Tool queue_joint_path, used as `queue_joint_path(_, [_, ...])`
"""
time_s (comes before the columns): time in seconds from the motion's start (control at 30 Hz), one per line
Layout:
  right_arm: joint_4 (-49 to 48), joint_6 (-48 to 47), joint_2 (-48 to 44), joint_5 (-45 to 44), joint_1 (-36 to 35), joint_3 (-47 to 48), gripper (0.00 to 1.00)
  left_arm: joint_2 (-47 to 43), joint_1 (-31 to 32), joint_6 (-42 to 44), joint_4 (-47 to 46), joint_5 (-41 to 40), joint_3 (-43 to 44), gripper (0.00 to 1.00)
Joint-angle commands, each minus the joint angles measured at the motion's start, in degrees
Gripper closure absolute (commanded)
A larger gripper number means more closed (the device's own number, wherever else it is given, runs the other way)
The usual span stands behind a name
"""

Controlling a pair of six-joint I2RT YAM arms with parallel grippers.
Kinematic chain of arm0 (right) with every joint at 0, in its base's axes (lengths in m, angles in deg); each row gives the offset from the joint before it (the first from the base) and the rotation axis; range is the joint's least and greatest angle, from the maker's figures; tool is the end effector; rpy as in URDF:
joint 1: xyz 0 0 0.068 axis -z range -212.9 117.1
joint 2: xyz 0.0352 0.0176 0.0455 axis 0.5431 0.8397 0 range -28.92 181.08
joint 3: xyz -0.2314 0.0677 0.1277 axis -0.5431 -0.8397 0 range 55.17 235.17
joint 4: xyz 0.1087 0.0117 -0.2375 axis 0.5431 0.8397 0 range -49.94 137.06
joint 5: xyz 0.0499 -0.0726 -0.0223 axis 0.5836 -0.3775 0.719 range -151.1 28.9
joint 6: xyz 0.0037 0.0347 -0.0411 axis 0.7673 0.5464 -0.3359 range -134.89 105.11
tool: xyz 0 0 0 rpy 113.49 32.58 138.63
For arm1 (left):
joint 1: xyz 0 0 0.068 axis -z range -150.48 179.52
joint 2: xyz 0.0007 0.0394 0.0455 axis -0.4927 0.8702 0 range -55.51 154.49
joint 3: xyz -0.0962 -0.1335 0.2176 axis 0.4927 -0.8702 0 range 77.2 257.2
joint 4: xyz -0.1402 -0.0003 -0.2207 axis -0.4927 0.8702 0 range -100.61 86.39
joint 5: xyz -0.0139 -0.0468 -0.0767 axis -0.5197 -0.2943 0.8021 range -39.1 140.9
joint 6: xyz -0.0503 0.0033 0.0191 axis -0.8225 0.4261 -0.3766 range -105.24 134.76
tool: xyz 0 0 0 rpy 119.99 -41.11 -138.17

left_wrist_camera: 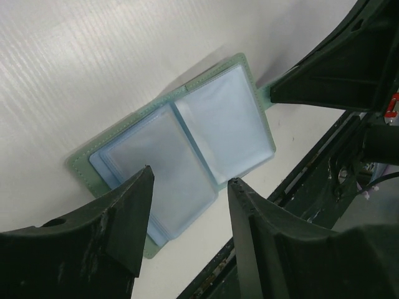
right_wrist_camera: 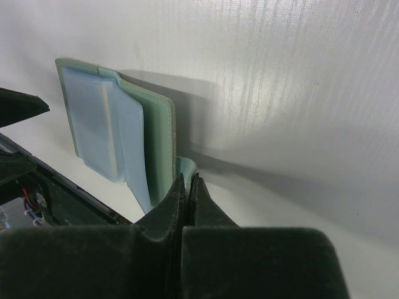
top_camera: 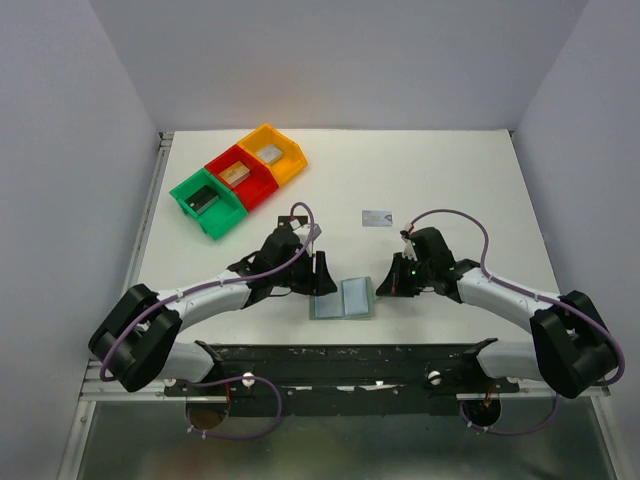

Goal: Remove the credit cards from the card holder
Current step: Remove the credit card from the card holder.

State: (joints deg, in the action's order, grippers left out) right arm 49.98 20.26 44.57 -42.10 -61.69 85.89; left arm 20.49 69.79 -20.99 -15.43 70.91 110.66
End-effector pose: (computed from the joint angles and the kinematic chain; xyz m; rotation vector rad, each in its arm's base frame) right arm 0.1967 0.1214 0.1587 -0.0026 2.6379 0.8447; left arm 0.1923 -0.1787 0.1824 0.3037 2.4023 -1.0642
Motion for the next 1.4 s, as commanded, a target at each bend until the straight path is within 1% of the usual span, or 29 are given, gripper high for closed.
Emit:
queue_joint_path(0.0, [-1.21,0.79,0.25,1.47,-0.30,-0.40,1.00,0.46,0.42,1.12,2.44,-0.84,1.44,0.37])
queue_joint_path(0.2, [-2.09,1.14,0.33,2.18,-0.30,-1.45,1.00,0.81,0.33,0.68,4.47,-3.05,0.83,0.33])
queue_joint_path(0.9, [-4.11,1.85,1.21,3.23,-0.56,-2.33,1.00,3.36,1.30,0.33,4.73,-4.89,0.56,0.33])
queue_joint_path(0.93, [-4.02,1.93,1.30,3.23,-0.65,-2.24,0.99,3.53,1.47,0.33,6.30,-5.15,0.65,0.33])
queue_joint_path(1.03, [-4.11,1.85,1.39,3.32,-0.73,-1.98,1.00,3.80,1.48,0.33,6.58,-5.68,0.56,0.33])
queue_joint_path(1.37, [-4.55,2.20,2.53,4.11,-1.35,-1.54,1.00,5.47,2.97,2.26,5.52,-3.23,2.58,0.32])
